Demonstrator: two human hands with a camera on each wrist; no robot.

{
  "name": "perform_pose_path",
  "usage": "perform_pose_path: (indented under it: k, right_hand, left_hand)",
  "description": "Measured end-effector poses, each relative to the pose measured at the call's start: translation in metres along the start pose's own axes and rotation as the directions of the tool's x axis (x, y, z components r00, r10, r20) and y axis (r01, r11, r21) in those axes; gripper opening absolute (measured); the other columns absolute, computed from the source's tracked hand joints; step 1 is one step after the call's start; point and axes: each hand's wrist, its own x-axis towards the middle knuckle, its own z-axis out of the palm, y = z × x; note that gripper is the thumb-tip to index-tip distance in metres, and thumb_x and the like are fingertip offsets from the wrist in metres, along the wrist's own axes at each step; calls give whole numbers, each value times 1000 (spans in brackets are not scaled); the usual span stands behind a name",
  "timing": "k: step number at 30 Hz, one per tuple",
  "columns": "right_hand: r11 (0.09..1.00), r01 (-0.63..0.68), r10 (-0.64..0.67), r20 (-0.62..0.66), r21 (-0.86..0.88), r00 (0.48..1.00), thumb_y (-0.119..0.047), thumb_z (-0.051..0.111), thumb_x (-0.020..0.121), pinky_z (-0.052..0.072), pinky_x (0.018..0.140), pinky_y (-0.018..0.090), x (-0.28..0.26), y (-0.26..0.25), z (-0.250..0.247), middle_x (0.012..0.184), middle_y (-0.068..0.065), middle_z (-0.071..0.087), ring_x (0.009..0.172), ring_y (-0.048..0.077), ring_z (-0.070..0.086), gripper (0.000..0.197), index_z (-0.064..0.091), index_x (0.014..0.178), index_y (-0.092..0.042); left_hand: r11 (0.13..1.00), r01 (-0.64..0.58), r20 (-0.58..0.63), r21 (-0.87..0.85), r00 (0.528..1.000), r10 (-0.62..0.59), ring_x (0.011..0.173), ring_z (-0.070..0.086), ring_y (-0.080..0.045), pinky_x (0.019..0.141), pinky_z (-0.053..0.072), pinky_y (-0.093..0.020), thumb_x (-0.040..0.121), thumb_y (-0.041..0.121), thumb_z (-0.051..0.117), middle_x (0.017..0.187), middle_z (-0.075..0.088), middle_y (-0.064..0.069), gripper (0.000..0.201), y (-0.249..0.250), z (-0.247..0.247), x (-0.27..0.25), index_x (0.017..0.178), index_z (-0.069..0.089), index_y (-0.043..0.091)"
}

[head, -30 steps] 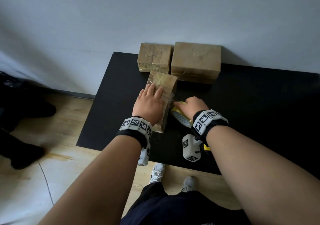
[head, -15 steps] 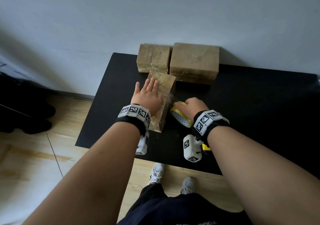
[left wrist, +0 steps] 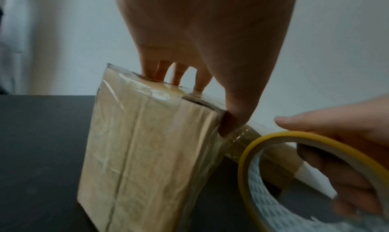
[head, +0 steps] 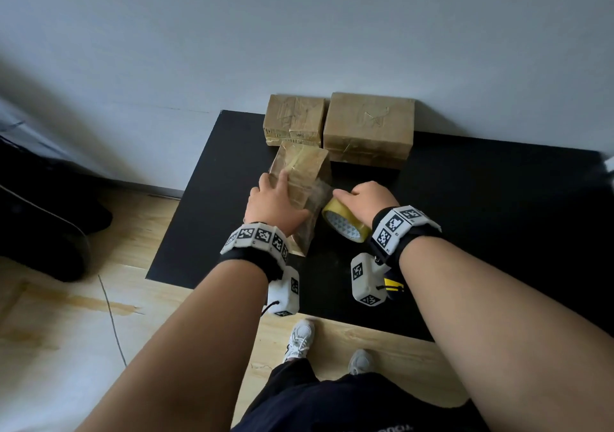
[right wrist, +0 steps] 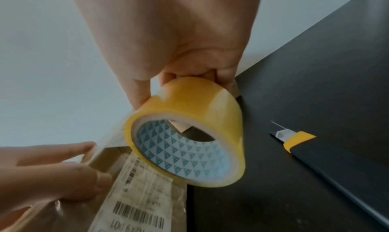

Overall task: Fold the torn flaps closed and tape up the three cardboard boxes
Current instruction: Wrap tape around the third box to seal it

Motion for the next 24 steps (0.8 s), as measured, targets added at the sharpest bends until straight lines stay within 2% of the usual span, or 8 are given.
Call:
perform_pose_path:
  k: [3, 7, 9, 13, 17, 19, 21, 24]
  right_hand:
    - [998, 67, -66, -15, 15, 998, -58, 48, 94, 36, 55, 31, -4, -8, -12, 66, 4, 55, 63, 21, 55, 56, 53, 65, -11]
    - [988, 137, -132, -82, 66, 988, -61, 55, 89, 36, 57, 32, -8, -20, -27, 64, 6, 53, 60, 24, 54, 56, 52, 63, -11]
    - [983, 174, -169, -83, 59, 982, -62, 56, 87, 36, 56, 31, -10, -24, -31, 61, 5, 51, 57, 23, 52, 56, 51, 61, -13]
    - [984, 178, -178, -13, 29, 984, -64, 56, 86, 35, 57, 33, -14, -22, -26, 58, 3, 43, 55, 20, 48, 57, 44, 58, -16]
    - [984, 152, -155, 28, 98, 988, -67, 57, 84, 37, 58, 35, -17, -11, -13, 61, 4, 44, 57, 22, 48, 57, 44, 59, -18]
    - [972, 123, -139, 67, 198, 988, -66, 59, 83, 46, 66, 37, -21, -12, -10, 68, 4, 57, 67, 23, 59, 54, 56, 65, -16]
    - [959, 92, -129, 125, 268, 984, -57, 60, 87, 48, 74, 34, -26, -16, -9, 79, 1, 66, 78, 20, 63, 44, 65, 71, -16]
    - [954, 75, -112, 115, 291, 987, -46, 60, 90, 43, 66, 29, -30, -20, -8, 77, -3, 62, 77, 15, 60, 31, 63, 70, -22]
  left_hand:
    - [979, 54, 55, -198, 998, -44, 123, 47, -29, 100, 45, -41, 70, 50, 70, 144, 41, -7, 89, -6, -9, 7, 148, 33, 27]
    - [839, 179, 257, -513, 965, -49, 106, 61, -16, 100, 48, -36, 72, 41, 73, 129, 59, 1, 77, -11, -20, 7, 143, 45, 34]
    - [800, 217, 306, -560, 951, -44, 102, 61, -13, 97, 48, -30, 76, 37, 71, 129, 59, 1, 72, -12, -17, 5, 143, 45, 39]
    - [780, 277, 387, -562, 921, -48, 95, 60, -11, 74, 47, -22, 82, 36, 67, 130, 53, 2, 72, -12, -7, -1, 145, 34, 48]
    - [823, 194, 273, -534, 961, -49, 78, 56, -1, 57, 40, -13, 90, 32, 56, 120, 53, 4, 61, -12, 1, -6, 147, 35, 43]
    - [831, 163, 236, -532, 971, -40, 78, 57, -3, 58, 41, -13, 93, 30, 51, 123, 57, 0, 57, -14, 4, -4, 147, 36, 37]
    - [825, 134, 194, -549, 981, -30, 95, 63, -16, 74, 44, -16, 94, 25, 53, 129, 59, -6, 53, -17, 5, -1, 146, 41, 31]
    - [829, 76, 150, -554, 989, 10, 117, 59, -26, 85, 40, -19, 95, 19, 57, 132, 59, -9, 49, -24, -1, 7, 142, 47, 24]
